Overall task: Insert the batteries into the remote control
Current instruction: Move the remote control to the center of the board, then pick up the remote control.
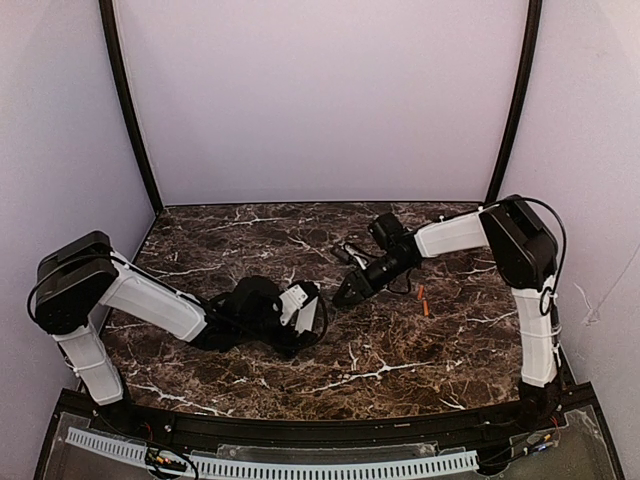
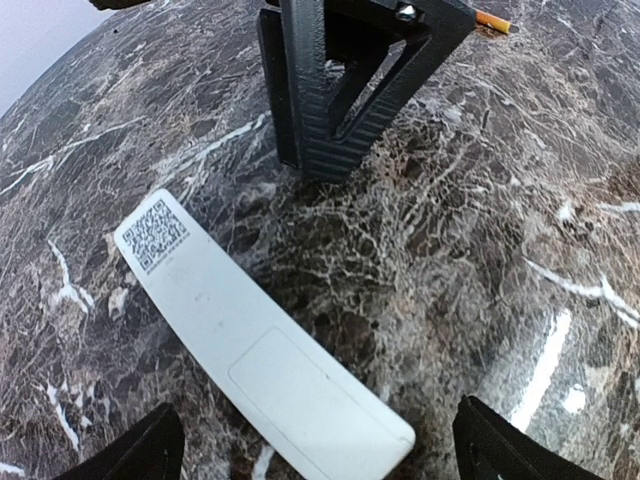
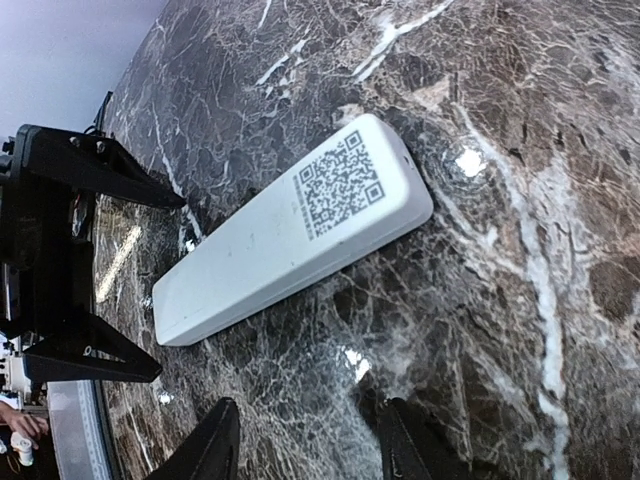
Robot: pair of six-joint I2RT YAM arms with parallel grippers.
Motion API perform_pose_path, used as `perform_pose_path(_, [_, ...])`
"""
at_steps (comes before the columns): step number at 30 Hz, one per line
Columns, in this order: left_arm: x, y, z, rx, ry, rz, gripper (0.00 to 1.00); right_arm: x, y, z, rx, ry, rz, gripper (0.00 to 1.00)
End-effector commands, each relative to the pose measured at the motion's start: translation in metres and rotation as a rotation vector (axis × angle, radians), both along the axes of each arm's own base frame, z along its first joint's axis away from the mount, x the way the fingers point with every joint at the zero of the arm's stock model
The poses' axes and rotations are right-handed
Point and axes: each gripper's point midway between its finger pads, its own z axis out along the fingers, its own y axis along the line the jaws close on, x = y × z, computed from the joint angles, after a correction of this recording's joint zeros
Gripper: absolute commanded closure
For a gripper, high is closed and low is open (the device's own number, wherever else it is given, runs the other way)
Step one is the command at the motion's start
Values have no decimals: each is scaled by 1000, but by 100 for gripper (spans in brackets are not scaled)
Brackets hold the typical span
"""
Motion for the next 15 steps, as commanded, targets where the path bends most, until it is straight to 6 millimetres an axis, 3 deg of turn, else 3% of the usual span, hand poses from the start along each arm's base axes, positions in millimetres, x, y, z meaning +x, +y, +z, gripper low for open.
perform_pose_path(1, [13, -6, -3, 0, 28, 57, 6, 14, -16, 20, 0, 1, -90, 49])
perform_pose_path(7, [31, -12, -13, 43, 74, 157, 14, 37, -38, 42, -16, -31, -214, 44])
perform_pose_path(15, [42, 14, -28, 161, 109, 312, 36, 51, -56, 62, 8, -58, -288, 43])
